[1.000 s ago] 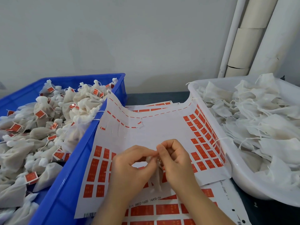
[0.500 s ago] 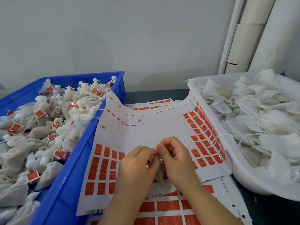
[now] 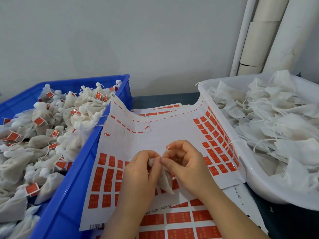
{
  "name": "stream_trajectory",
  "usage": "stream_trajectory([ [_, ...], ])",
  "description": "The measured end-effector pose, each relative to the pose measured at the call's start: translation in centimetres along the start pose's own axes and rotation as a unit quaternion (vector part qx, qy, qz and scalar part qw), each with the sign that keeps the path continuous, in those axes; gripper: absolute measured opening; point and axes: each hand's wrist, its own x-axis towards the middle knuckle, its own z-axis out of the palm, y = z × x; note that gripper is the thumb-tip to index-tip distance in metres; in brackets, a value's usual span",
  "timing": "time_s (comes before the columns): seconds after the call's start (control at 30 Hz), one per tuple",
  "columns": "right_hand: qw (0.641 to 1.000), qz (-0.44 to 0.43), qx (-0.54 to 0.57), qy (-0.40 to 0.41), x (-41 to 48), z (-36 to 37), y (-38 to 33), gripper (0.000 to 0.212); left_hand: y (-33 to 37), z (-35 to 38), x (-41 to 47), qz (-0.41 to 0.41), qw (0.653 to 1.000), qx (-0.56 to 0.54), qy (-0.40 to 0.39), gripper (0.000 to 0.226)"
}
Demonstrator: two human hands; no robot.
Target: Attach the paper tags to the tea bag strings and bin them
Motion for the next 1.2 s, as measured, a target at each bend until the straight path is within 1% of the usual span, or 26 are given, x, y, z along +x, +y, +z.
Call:
stream_trajectory([
  [0.1,0.999,-0.015,-0.019,0.021,-0.2,0.2,0.1,0.028,0.0,0.0,0.0,-0.014,1.000,-0.002,-0.009,0.028],
  [0.2,0.997,-0.040,-0.052,0.033,-0.3,0.3,0.2,0.029,0.3,0.0,-0.1,-0.043,0.998,-0.028,-0.032,0.022],
  [0.27,0.994,-0.067,-0.079,0.037,-0.4,0.2,0.1,0.028,0.5,0.0,0.1,-0.069,0.993,-0.073,-0.065,0.015],
  [0.3,0.992,-0.082,-0.094,0.035,-0.4,0.1,0.0,0.026,0.6,-0.1,0.2,-0.093,0.986,-0.112,-0.086,0.017],
  [0.37,0.988,-0.106,-0.108,0.025,-0.4,0.1,-0.1,0.023,0.4,-0.3,0.5,-0.156,0.958,-0.207,-0.123,0.026],
  [0.43,0.988,-0.117,-0.102,0.014,-0.5,0.2,-0.2,0.022,0.1,-0.3,0.7,-0.214,0.919,-0.292,-0.156,0.029],
  [0.5,0.988,-0.120,-0.099,0.012,-0.5,0.4,-0.2,0.019,-0.1,-0.5,0.8,-0.225,0.881,-0.375,-0.181,0.027],
  [0.57,0.985,-0.130,-0.108,0.021,-0.5,0.5,-0.3,0.015,-0.3,-0.6,0.9,-0.217,0.856,-0.429,-0.188,0.027],
  [0.63,0.981,-0.149,-0.124,0.025,-0.4,0.3,-0.3,0.012,-0.4,-0.1,1.0,-0.226,0.854,-0.435,-0.177,0.029],
  [0.7,0.978,-0.163,-0.127,0.020,-0.3,0.0,-0.3,0.013,-0.5,0.5,1.0,-0.250,0.867,-0.399,-0.163,0.030],
  [0.73,0.978,-0.168,-0.125,0.016,-0.3,-0.1,-0.3,0.013,-0.7,0.6,1.1,-0.262,0.869,-0.391,-0.155,0.029],
  [0.77,0.977,-0.173,-0.125,0.011,-0.3,-0.1,-0.3,0.013,-0.7,0.5,1.1,-0.267,0.860,-0.409,-0.149,0.027],
  [0.83,0.976,-0.179,-0.127,0.005,-0.2,-0.2,-0.3,0.013,-0.8,-0.1,1.1,-0.250,0.847,-0.443,-0.152,0.030],
  [0.9,0.972,-0.186,-0.140,0.016,-0.1,-0.1,-0.2,0.014,-0.4,-0.8,1.1,-0.247,0.845,-0.449,-0.156,0.031],
  [1.03,0.957,-0.217,-0.187,0.050,0.0,0.0,0.2,0.011,-0.2,-0.5,1.2,-0.273,0.857,-0.412,-0.143,0.030],
  [1.13,0.953,-0.217,-0.206,0.051,-0.1,0.1,0.2,0.011,-0.1,-0.5,1.1,-0.281,0.867,-0.392,-0.124,0.032],
  [1.2,0.950,-0.216,-0.221,0.047,-0.2,0.0,0.2,0.008,0.0,-0.5,1.1,-0.276,0.866,-0.397,-0.124,0.034],
])
